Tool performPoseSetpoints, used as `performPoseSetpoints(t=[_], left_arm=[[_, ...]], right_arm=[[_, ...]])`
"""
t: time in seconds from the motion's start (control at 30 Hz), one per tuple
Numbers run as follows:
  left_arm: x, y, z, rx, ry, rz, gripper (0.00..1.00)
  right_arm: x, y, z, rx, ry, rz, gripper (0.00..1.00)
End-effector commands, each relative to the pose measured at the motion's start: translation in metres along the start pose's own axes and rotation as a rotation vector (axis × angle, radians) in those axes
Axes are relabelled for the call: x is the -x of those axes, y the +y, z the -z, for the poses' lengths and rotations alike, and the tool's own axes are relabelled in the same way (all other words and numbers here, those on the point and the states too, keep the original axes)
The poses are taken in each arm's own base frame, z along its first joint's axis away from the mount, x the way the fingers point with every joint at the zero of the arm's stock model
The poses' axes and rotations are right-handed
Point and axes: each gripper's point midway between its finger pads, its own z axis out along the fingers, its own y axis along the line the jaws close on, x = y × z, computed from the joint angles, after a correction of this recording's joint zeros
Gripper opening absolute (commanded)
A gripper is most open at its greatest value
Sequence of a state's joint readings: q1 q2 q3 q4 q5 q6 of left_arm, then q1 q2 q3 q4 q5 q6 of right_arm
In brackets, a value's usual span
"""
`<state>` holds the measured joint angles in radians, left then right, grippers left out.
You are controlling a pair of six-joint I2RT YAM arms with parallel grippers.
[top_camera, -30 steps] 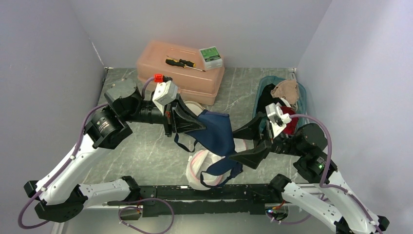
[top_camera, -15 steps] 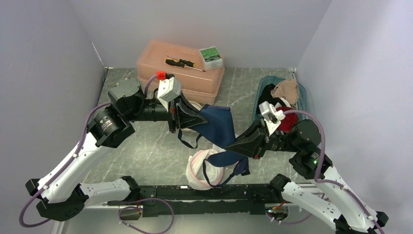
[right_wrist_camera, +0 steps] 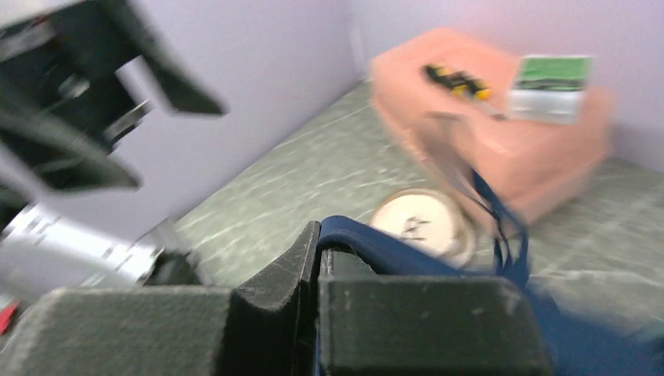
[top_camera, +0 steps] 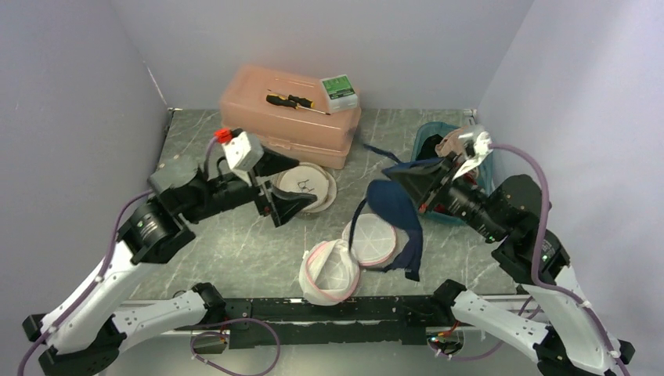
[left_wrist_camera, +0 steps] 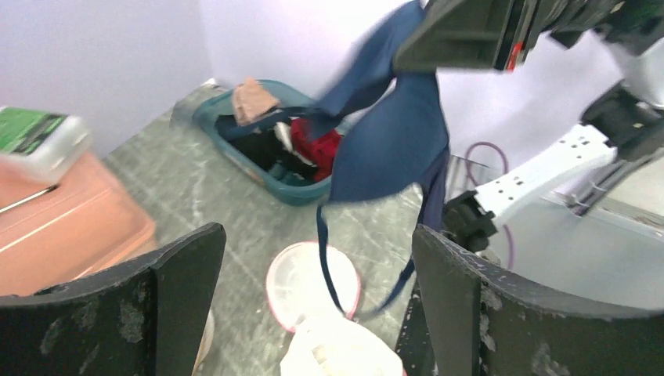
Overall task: Unzip the laundry bag and remove the bra
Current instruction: Pick up the bra from the laundry bag.
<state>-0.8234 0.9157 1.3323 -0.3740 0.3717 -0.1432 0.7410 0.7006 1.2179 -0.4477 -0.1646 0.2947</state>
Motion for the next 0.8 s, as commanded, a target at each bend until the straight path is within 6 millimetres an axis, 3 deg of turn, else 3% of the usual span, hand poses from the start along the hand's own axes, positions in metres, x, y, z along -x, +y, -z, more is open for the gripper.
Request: performPoseSetpoints(t=[0.0, 0.17, 0.3, 0.57, 0.7, 0.77], left_arm=[[0.015, 0.024, 0.037, 0.212, -0.116, -0.002, 0.94], [0.011, 0.038, 0.066, 0.343, -0.186, 0.047, 0.94], [-0.005, 0.055, 0.077, 0.460, -0.196, 0.129, 0.94], [-0.053, 0.065, 0.061, 0.493, -0.120, 0.277, 0.94], [-0.079, 0.067, 0.050, 0.495, -0.056, 0.330, 0.94], [-0.087, 0.066, 0.047, 0.488, -0.032, 0.344, 0.94]], right_arm=[[0.035, -0.063, 0.010, -0.396, -0.044, 0.068, 0.00], [0.065, -0.101, 0.007, -0.652, -0.036, 0.128, 0.00], [0.084, -0.134, -0.004, -0.817, -0.019, 0.198, 0.00], [0.089, -0.227, -0.023, -1.037, -0.007, 0.178, 0.00], [0.097, -0.275, -0.017, -1.089, -0.075, 0.096, 0.00], [0.104, -0.287, -0.015, -1.076, -0.120, 0.086, 0.00]])
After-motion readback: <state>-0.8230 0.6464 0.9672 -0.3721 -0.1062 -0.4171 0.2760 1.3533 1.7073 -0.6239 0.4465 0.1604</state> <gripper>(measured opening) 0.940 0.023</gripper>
